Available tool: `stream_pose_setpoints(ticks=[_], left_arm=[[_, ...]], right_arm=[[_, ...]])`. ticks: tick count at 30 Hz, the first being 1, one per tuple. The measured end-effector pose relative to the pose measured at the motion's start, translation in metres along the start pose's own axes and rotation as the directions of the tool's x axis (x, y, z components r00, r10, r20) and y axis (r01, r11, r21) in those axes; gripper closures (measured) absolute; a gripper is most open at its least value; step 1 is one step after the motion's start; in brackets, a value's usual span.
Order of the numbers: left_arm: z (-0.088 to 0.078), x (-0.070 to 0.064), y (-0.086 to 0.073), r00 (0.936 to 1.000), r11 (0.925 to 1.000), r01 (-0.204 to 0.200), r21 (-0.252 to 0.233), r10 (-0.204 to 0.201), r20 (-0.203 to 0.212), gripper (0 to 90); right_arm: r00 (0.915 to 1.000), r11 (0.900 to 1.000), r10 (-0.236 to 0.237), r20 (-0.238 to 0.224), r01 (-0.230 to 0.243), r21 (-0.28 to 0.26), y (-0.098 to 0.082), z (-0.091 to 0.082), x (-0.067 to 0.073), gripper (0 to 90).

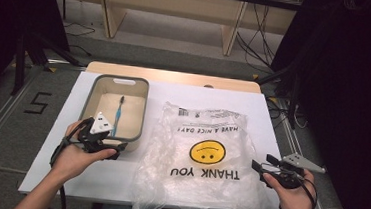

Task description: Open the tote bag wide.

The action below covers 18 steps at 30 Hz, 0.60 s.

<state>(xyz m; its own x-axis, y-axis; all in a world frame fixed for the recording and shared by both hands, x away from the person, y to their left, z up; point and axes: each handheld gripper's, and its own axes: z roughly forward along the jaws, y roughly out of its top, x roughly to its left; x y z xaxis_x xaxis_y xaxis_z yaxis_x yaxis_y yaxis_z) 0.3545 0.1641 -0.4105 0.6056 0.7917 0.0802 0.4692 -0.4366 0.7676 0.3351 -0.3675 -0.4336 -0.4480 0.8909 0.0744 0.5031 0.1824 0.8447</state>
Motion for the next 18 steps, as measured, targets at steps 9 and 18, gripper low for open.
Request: stream_pose_setpoints(ticks=[9,18], left_arm=[[0.002,-0.035,0.010,0.9953,0.9977,-0.067,0.004,0.067,0.070,23.1],[0.011,-0.075,0.012,0.9804,0.9928,-0.117,0.029,0.110,0.163,26.2]], right_arm=[[0.9999,1.000,0.013,0.008,-0.014,0.023,-0.002,0.000,-0.001,34.2],[0.9994,0.998,0.031,0.017,-0.032,0.051,-0.004,0.000,-0.003,34.1]])
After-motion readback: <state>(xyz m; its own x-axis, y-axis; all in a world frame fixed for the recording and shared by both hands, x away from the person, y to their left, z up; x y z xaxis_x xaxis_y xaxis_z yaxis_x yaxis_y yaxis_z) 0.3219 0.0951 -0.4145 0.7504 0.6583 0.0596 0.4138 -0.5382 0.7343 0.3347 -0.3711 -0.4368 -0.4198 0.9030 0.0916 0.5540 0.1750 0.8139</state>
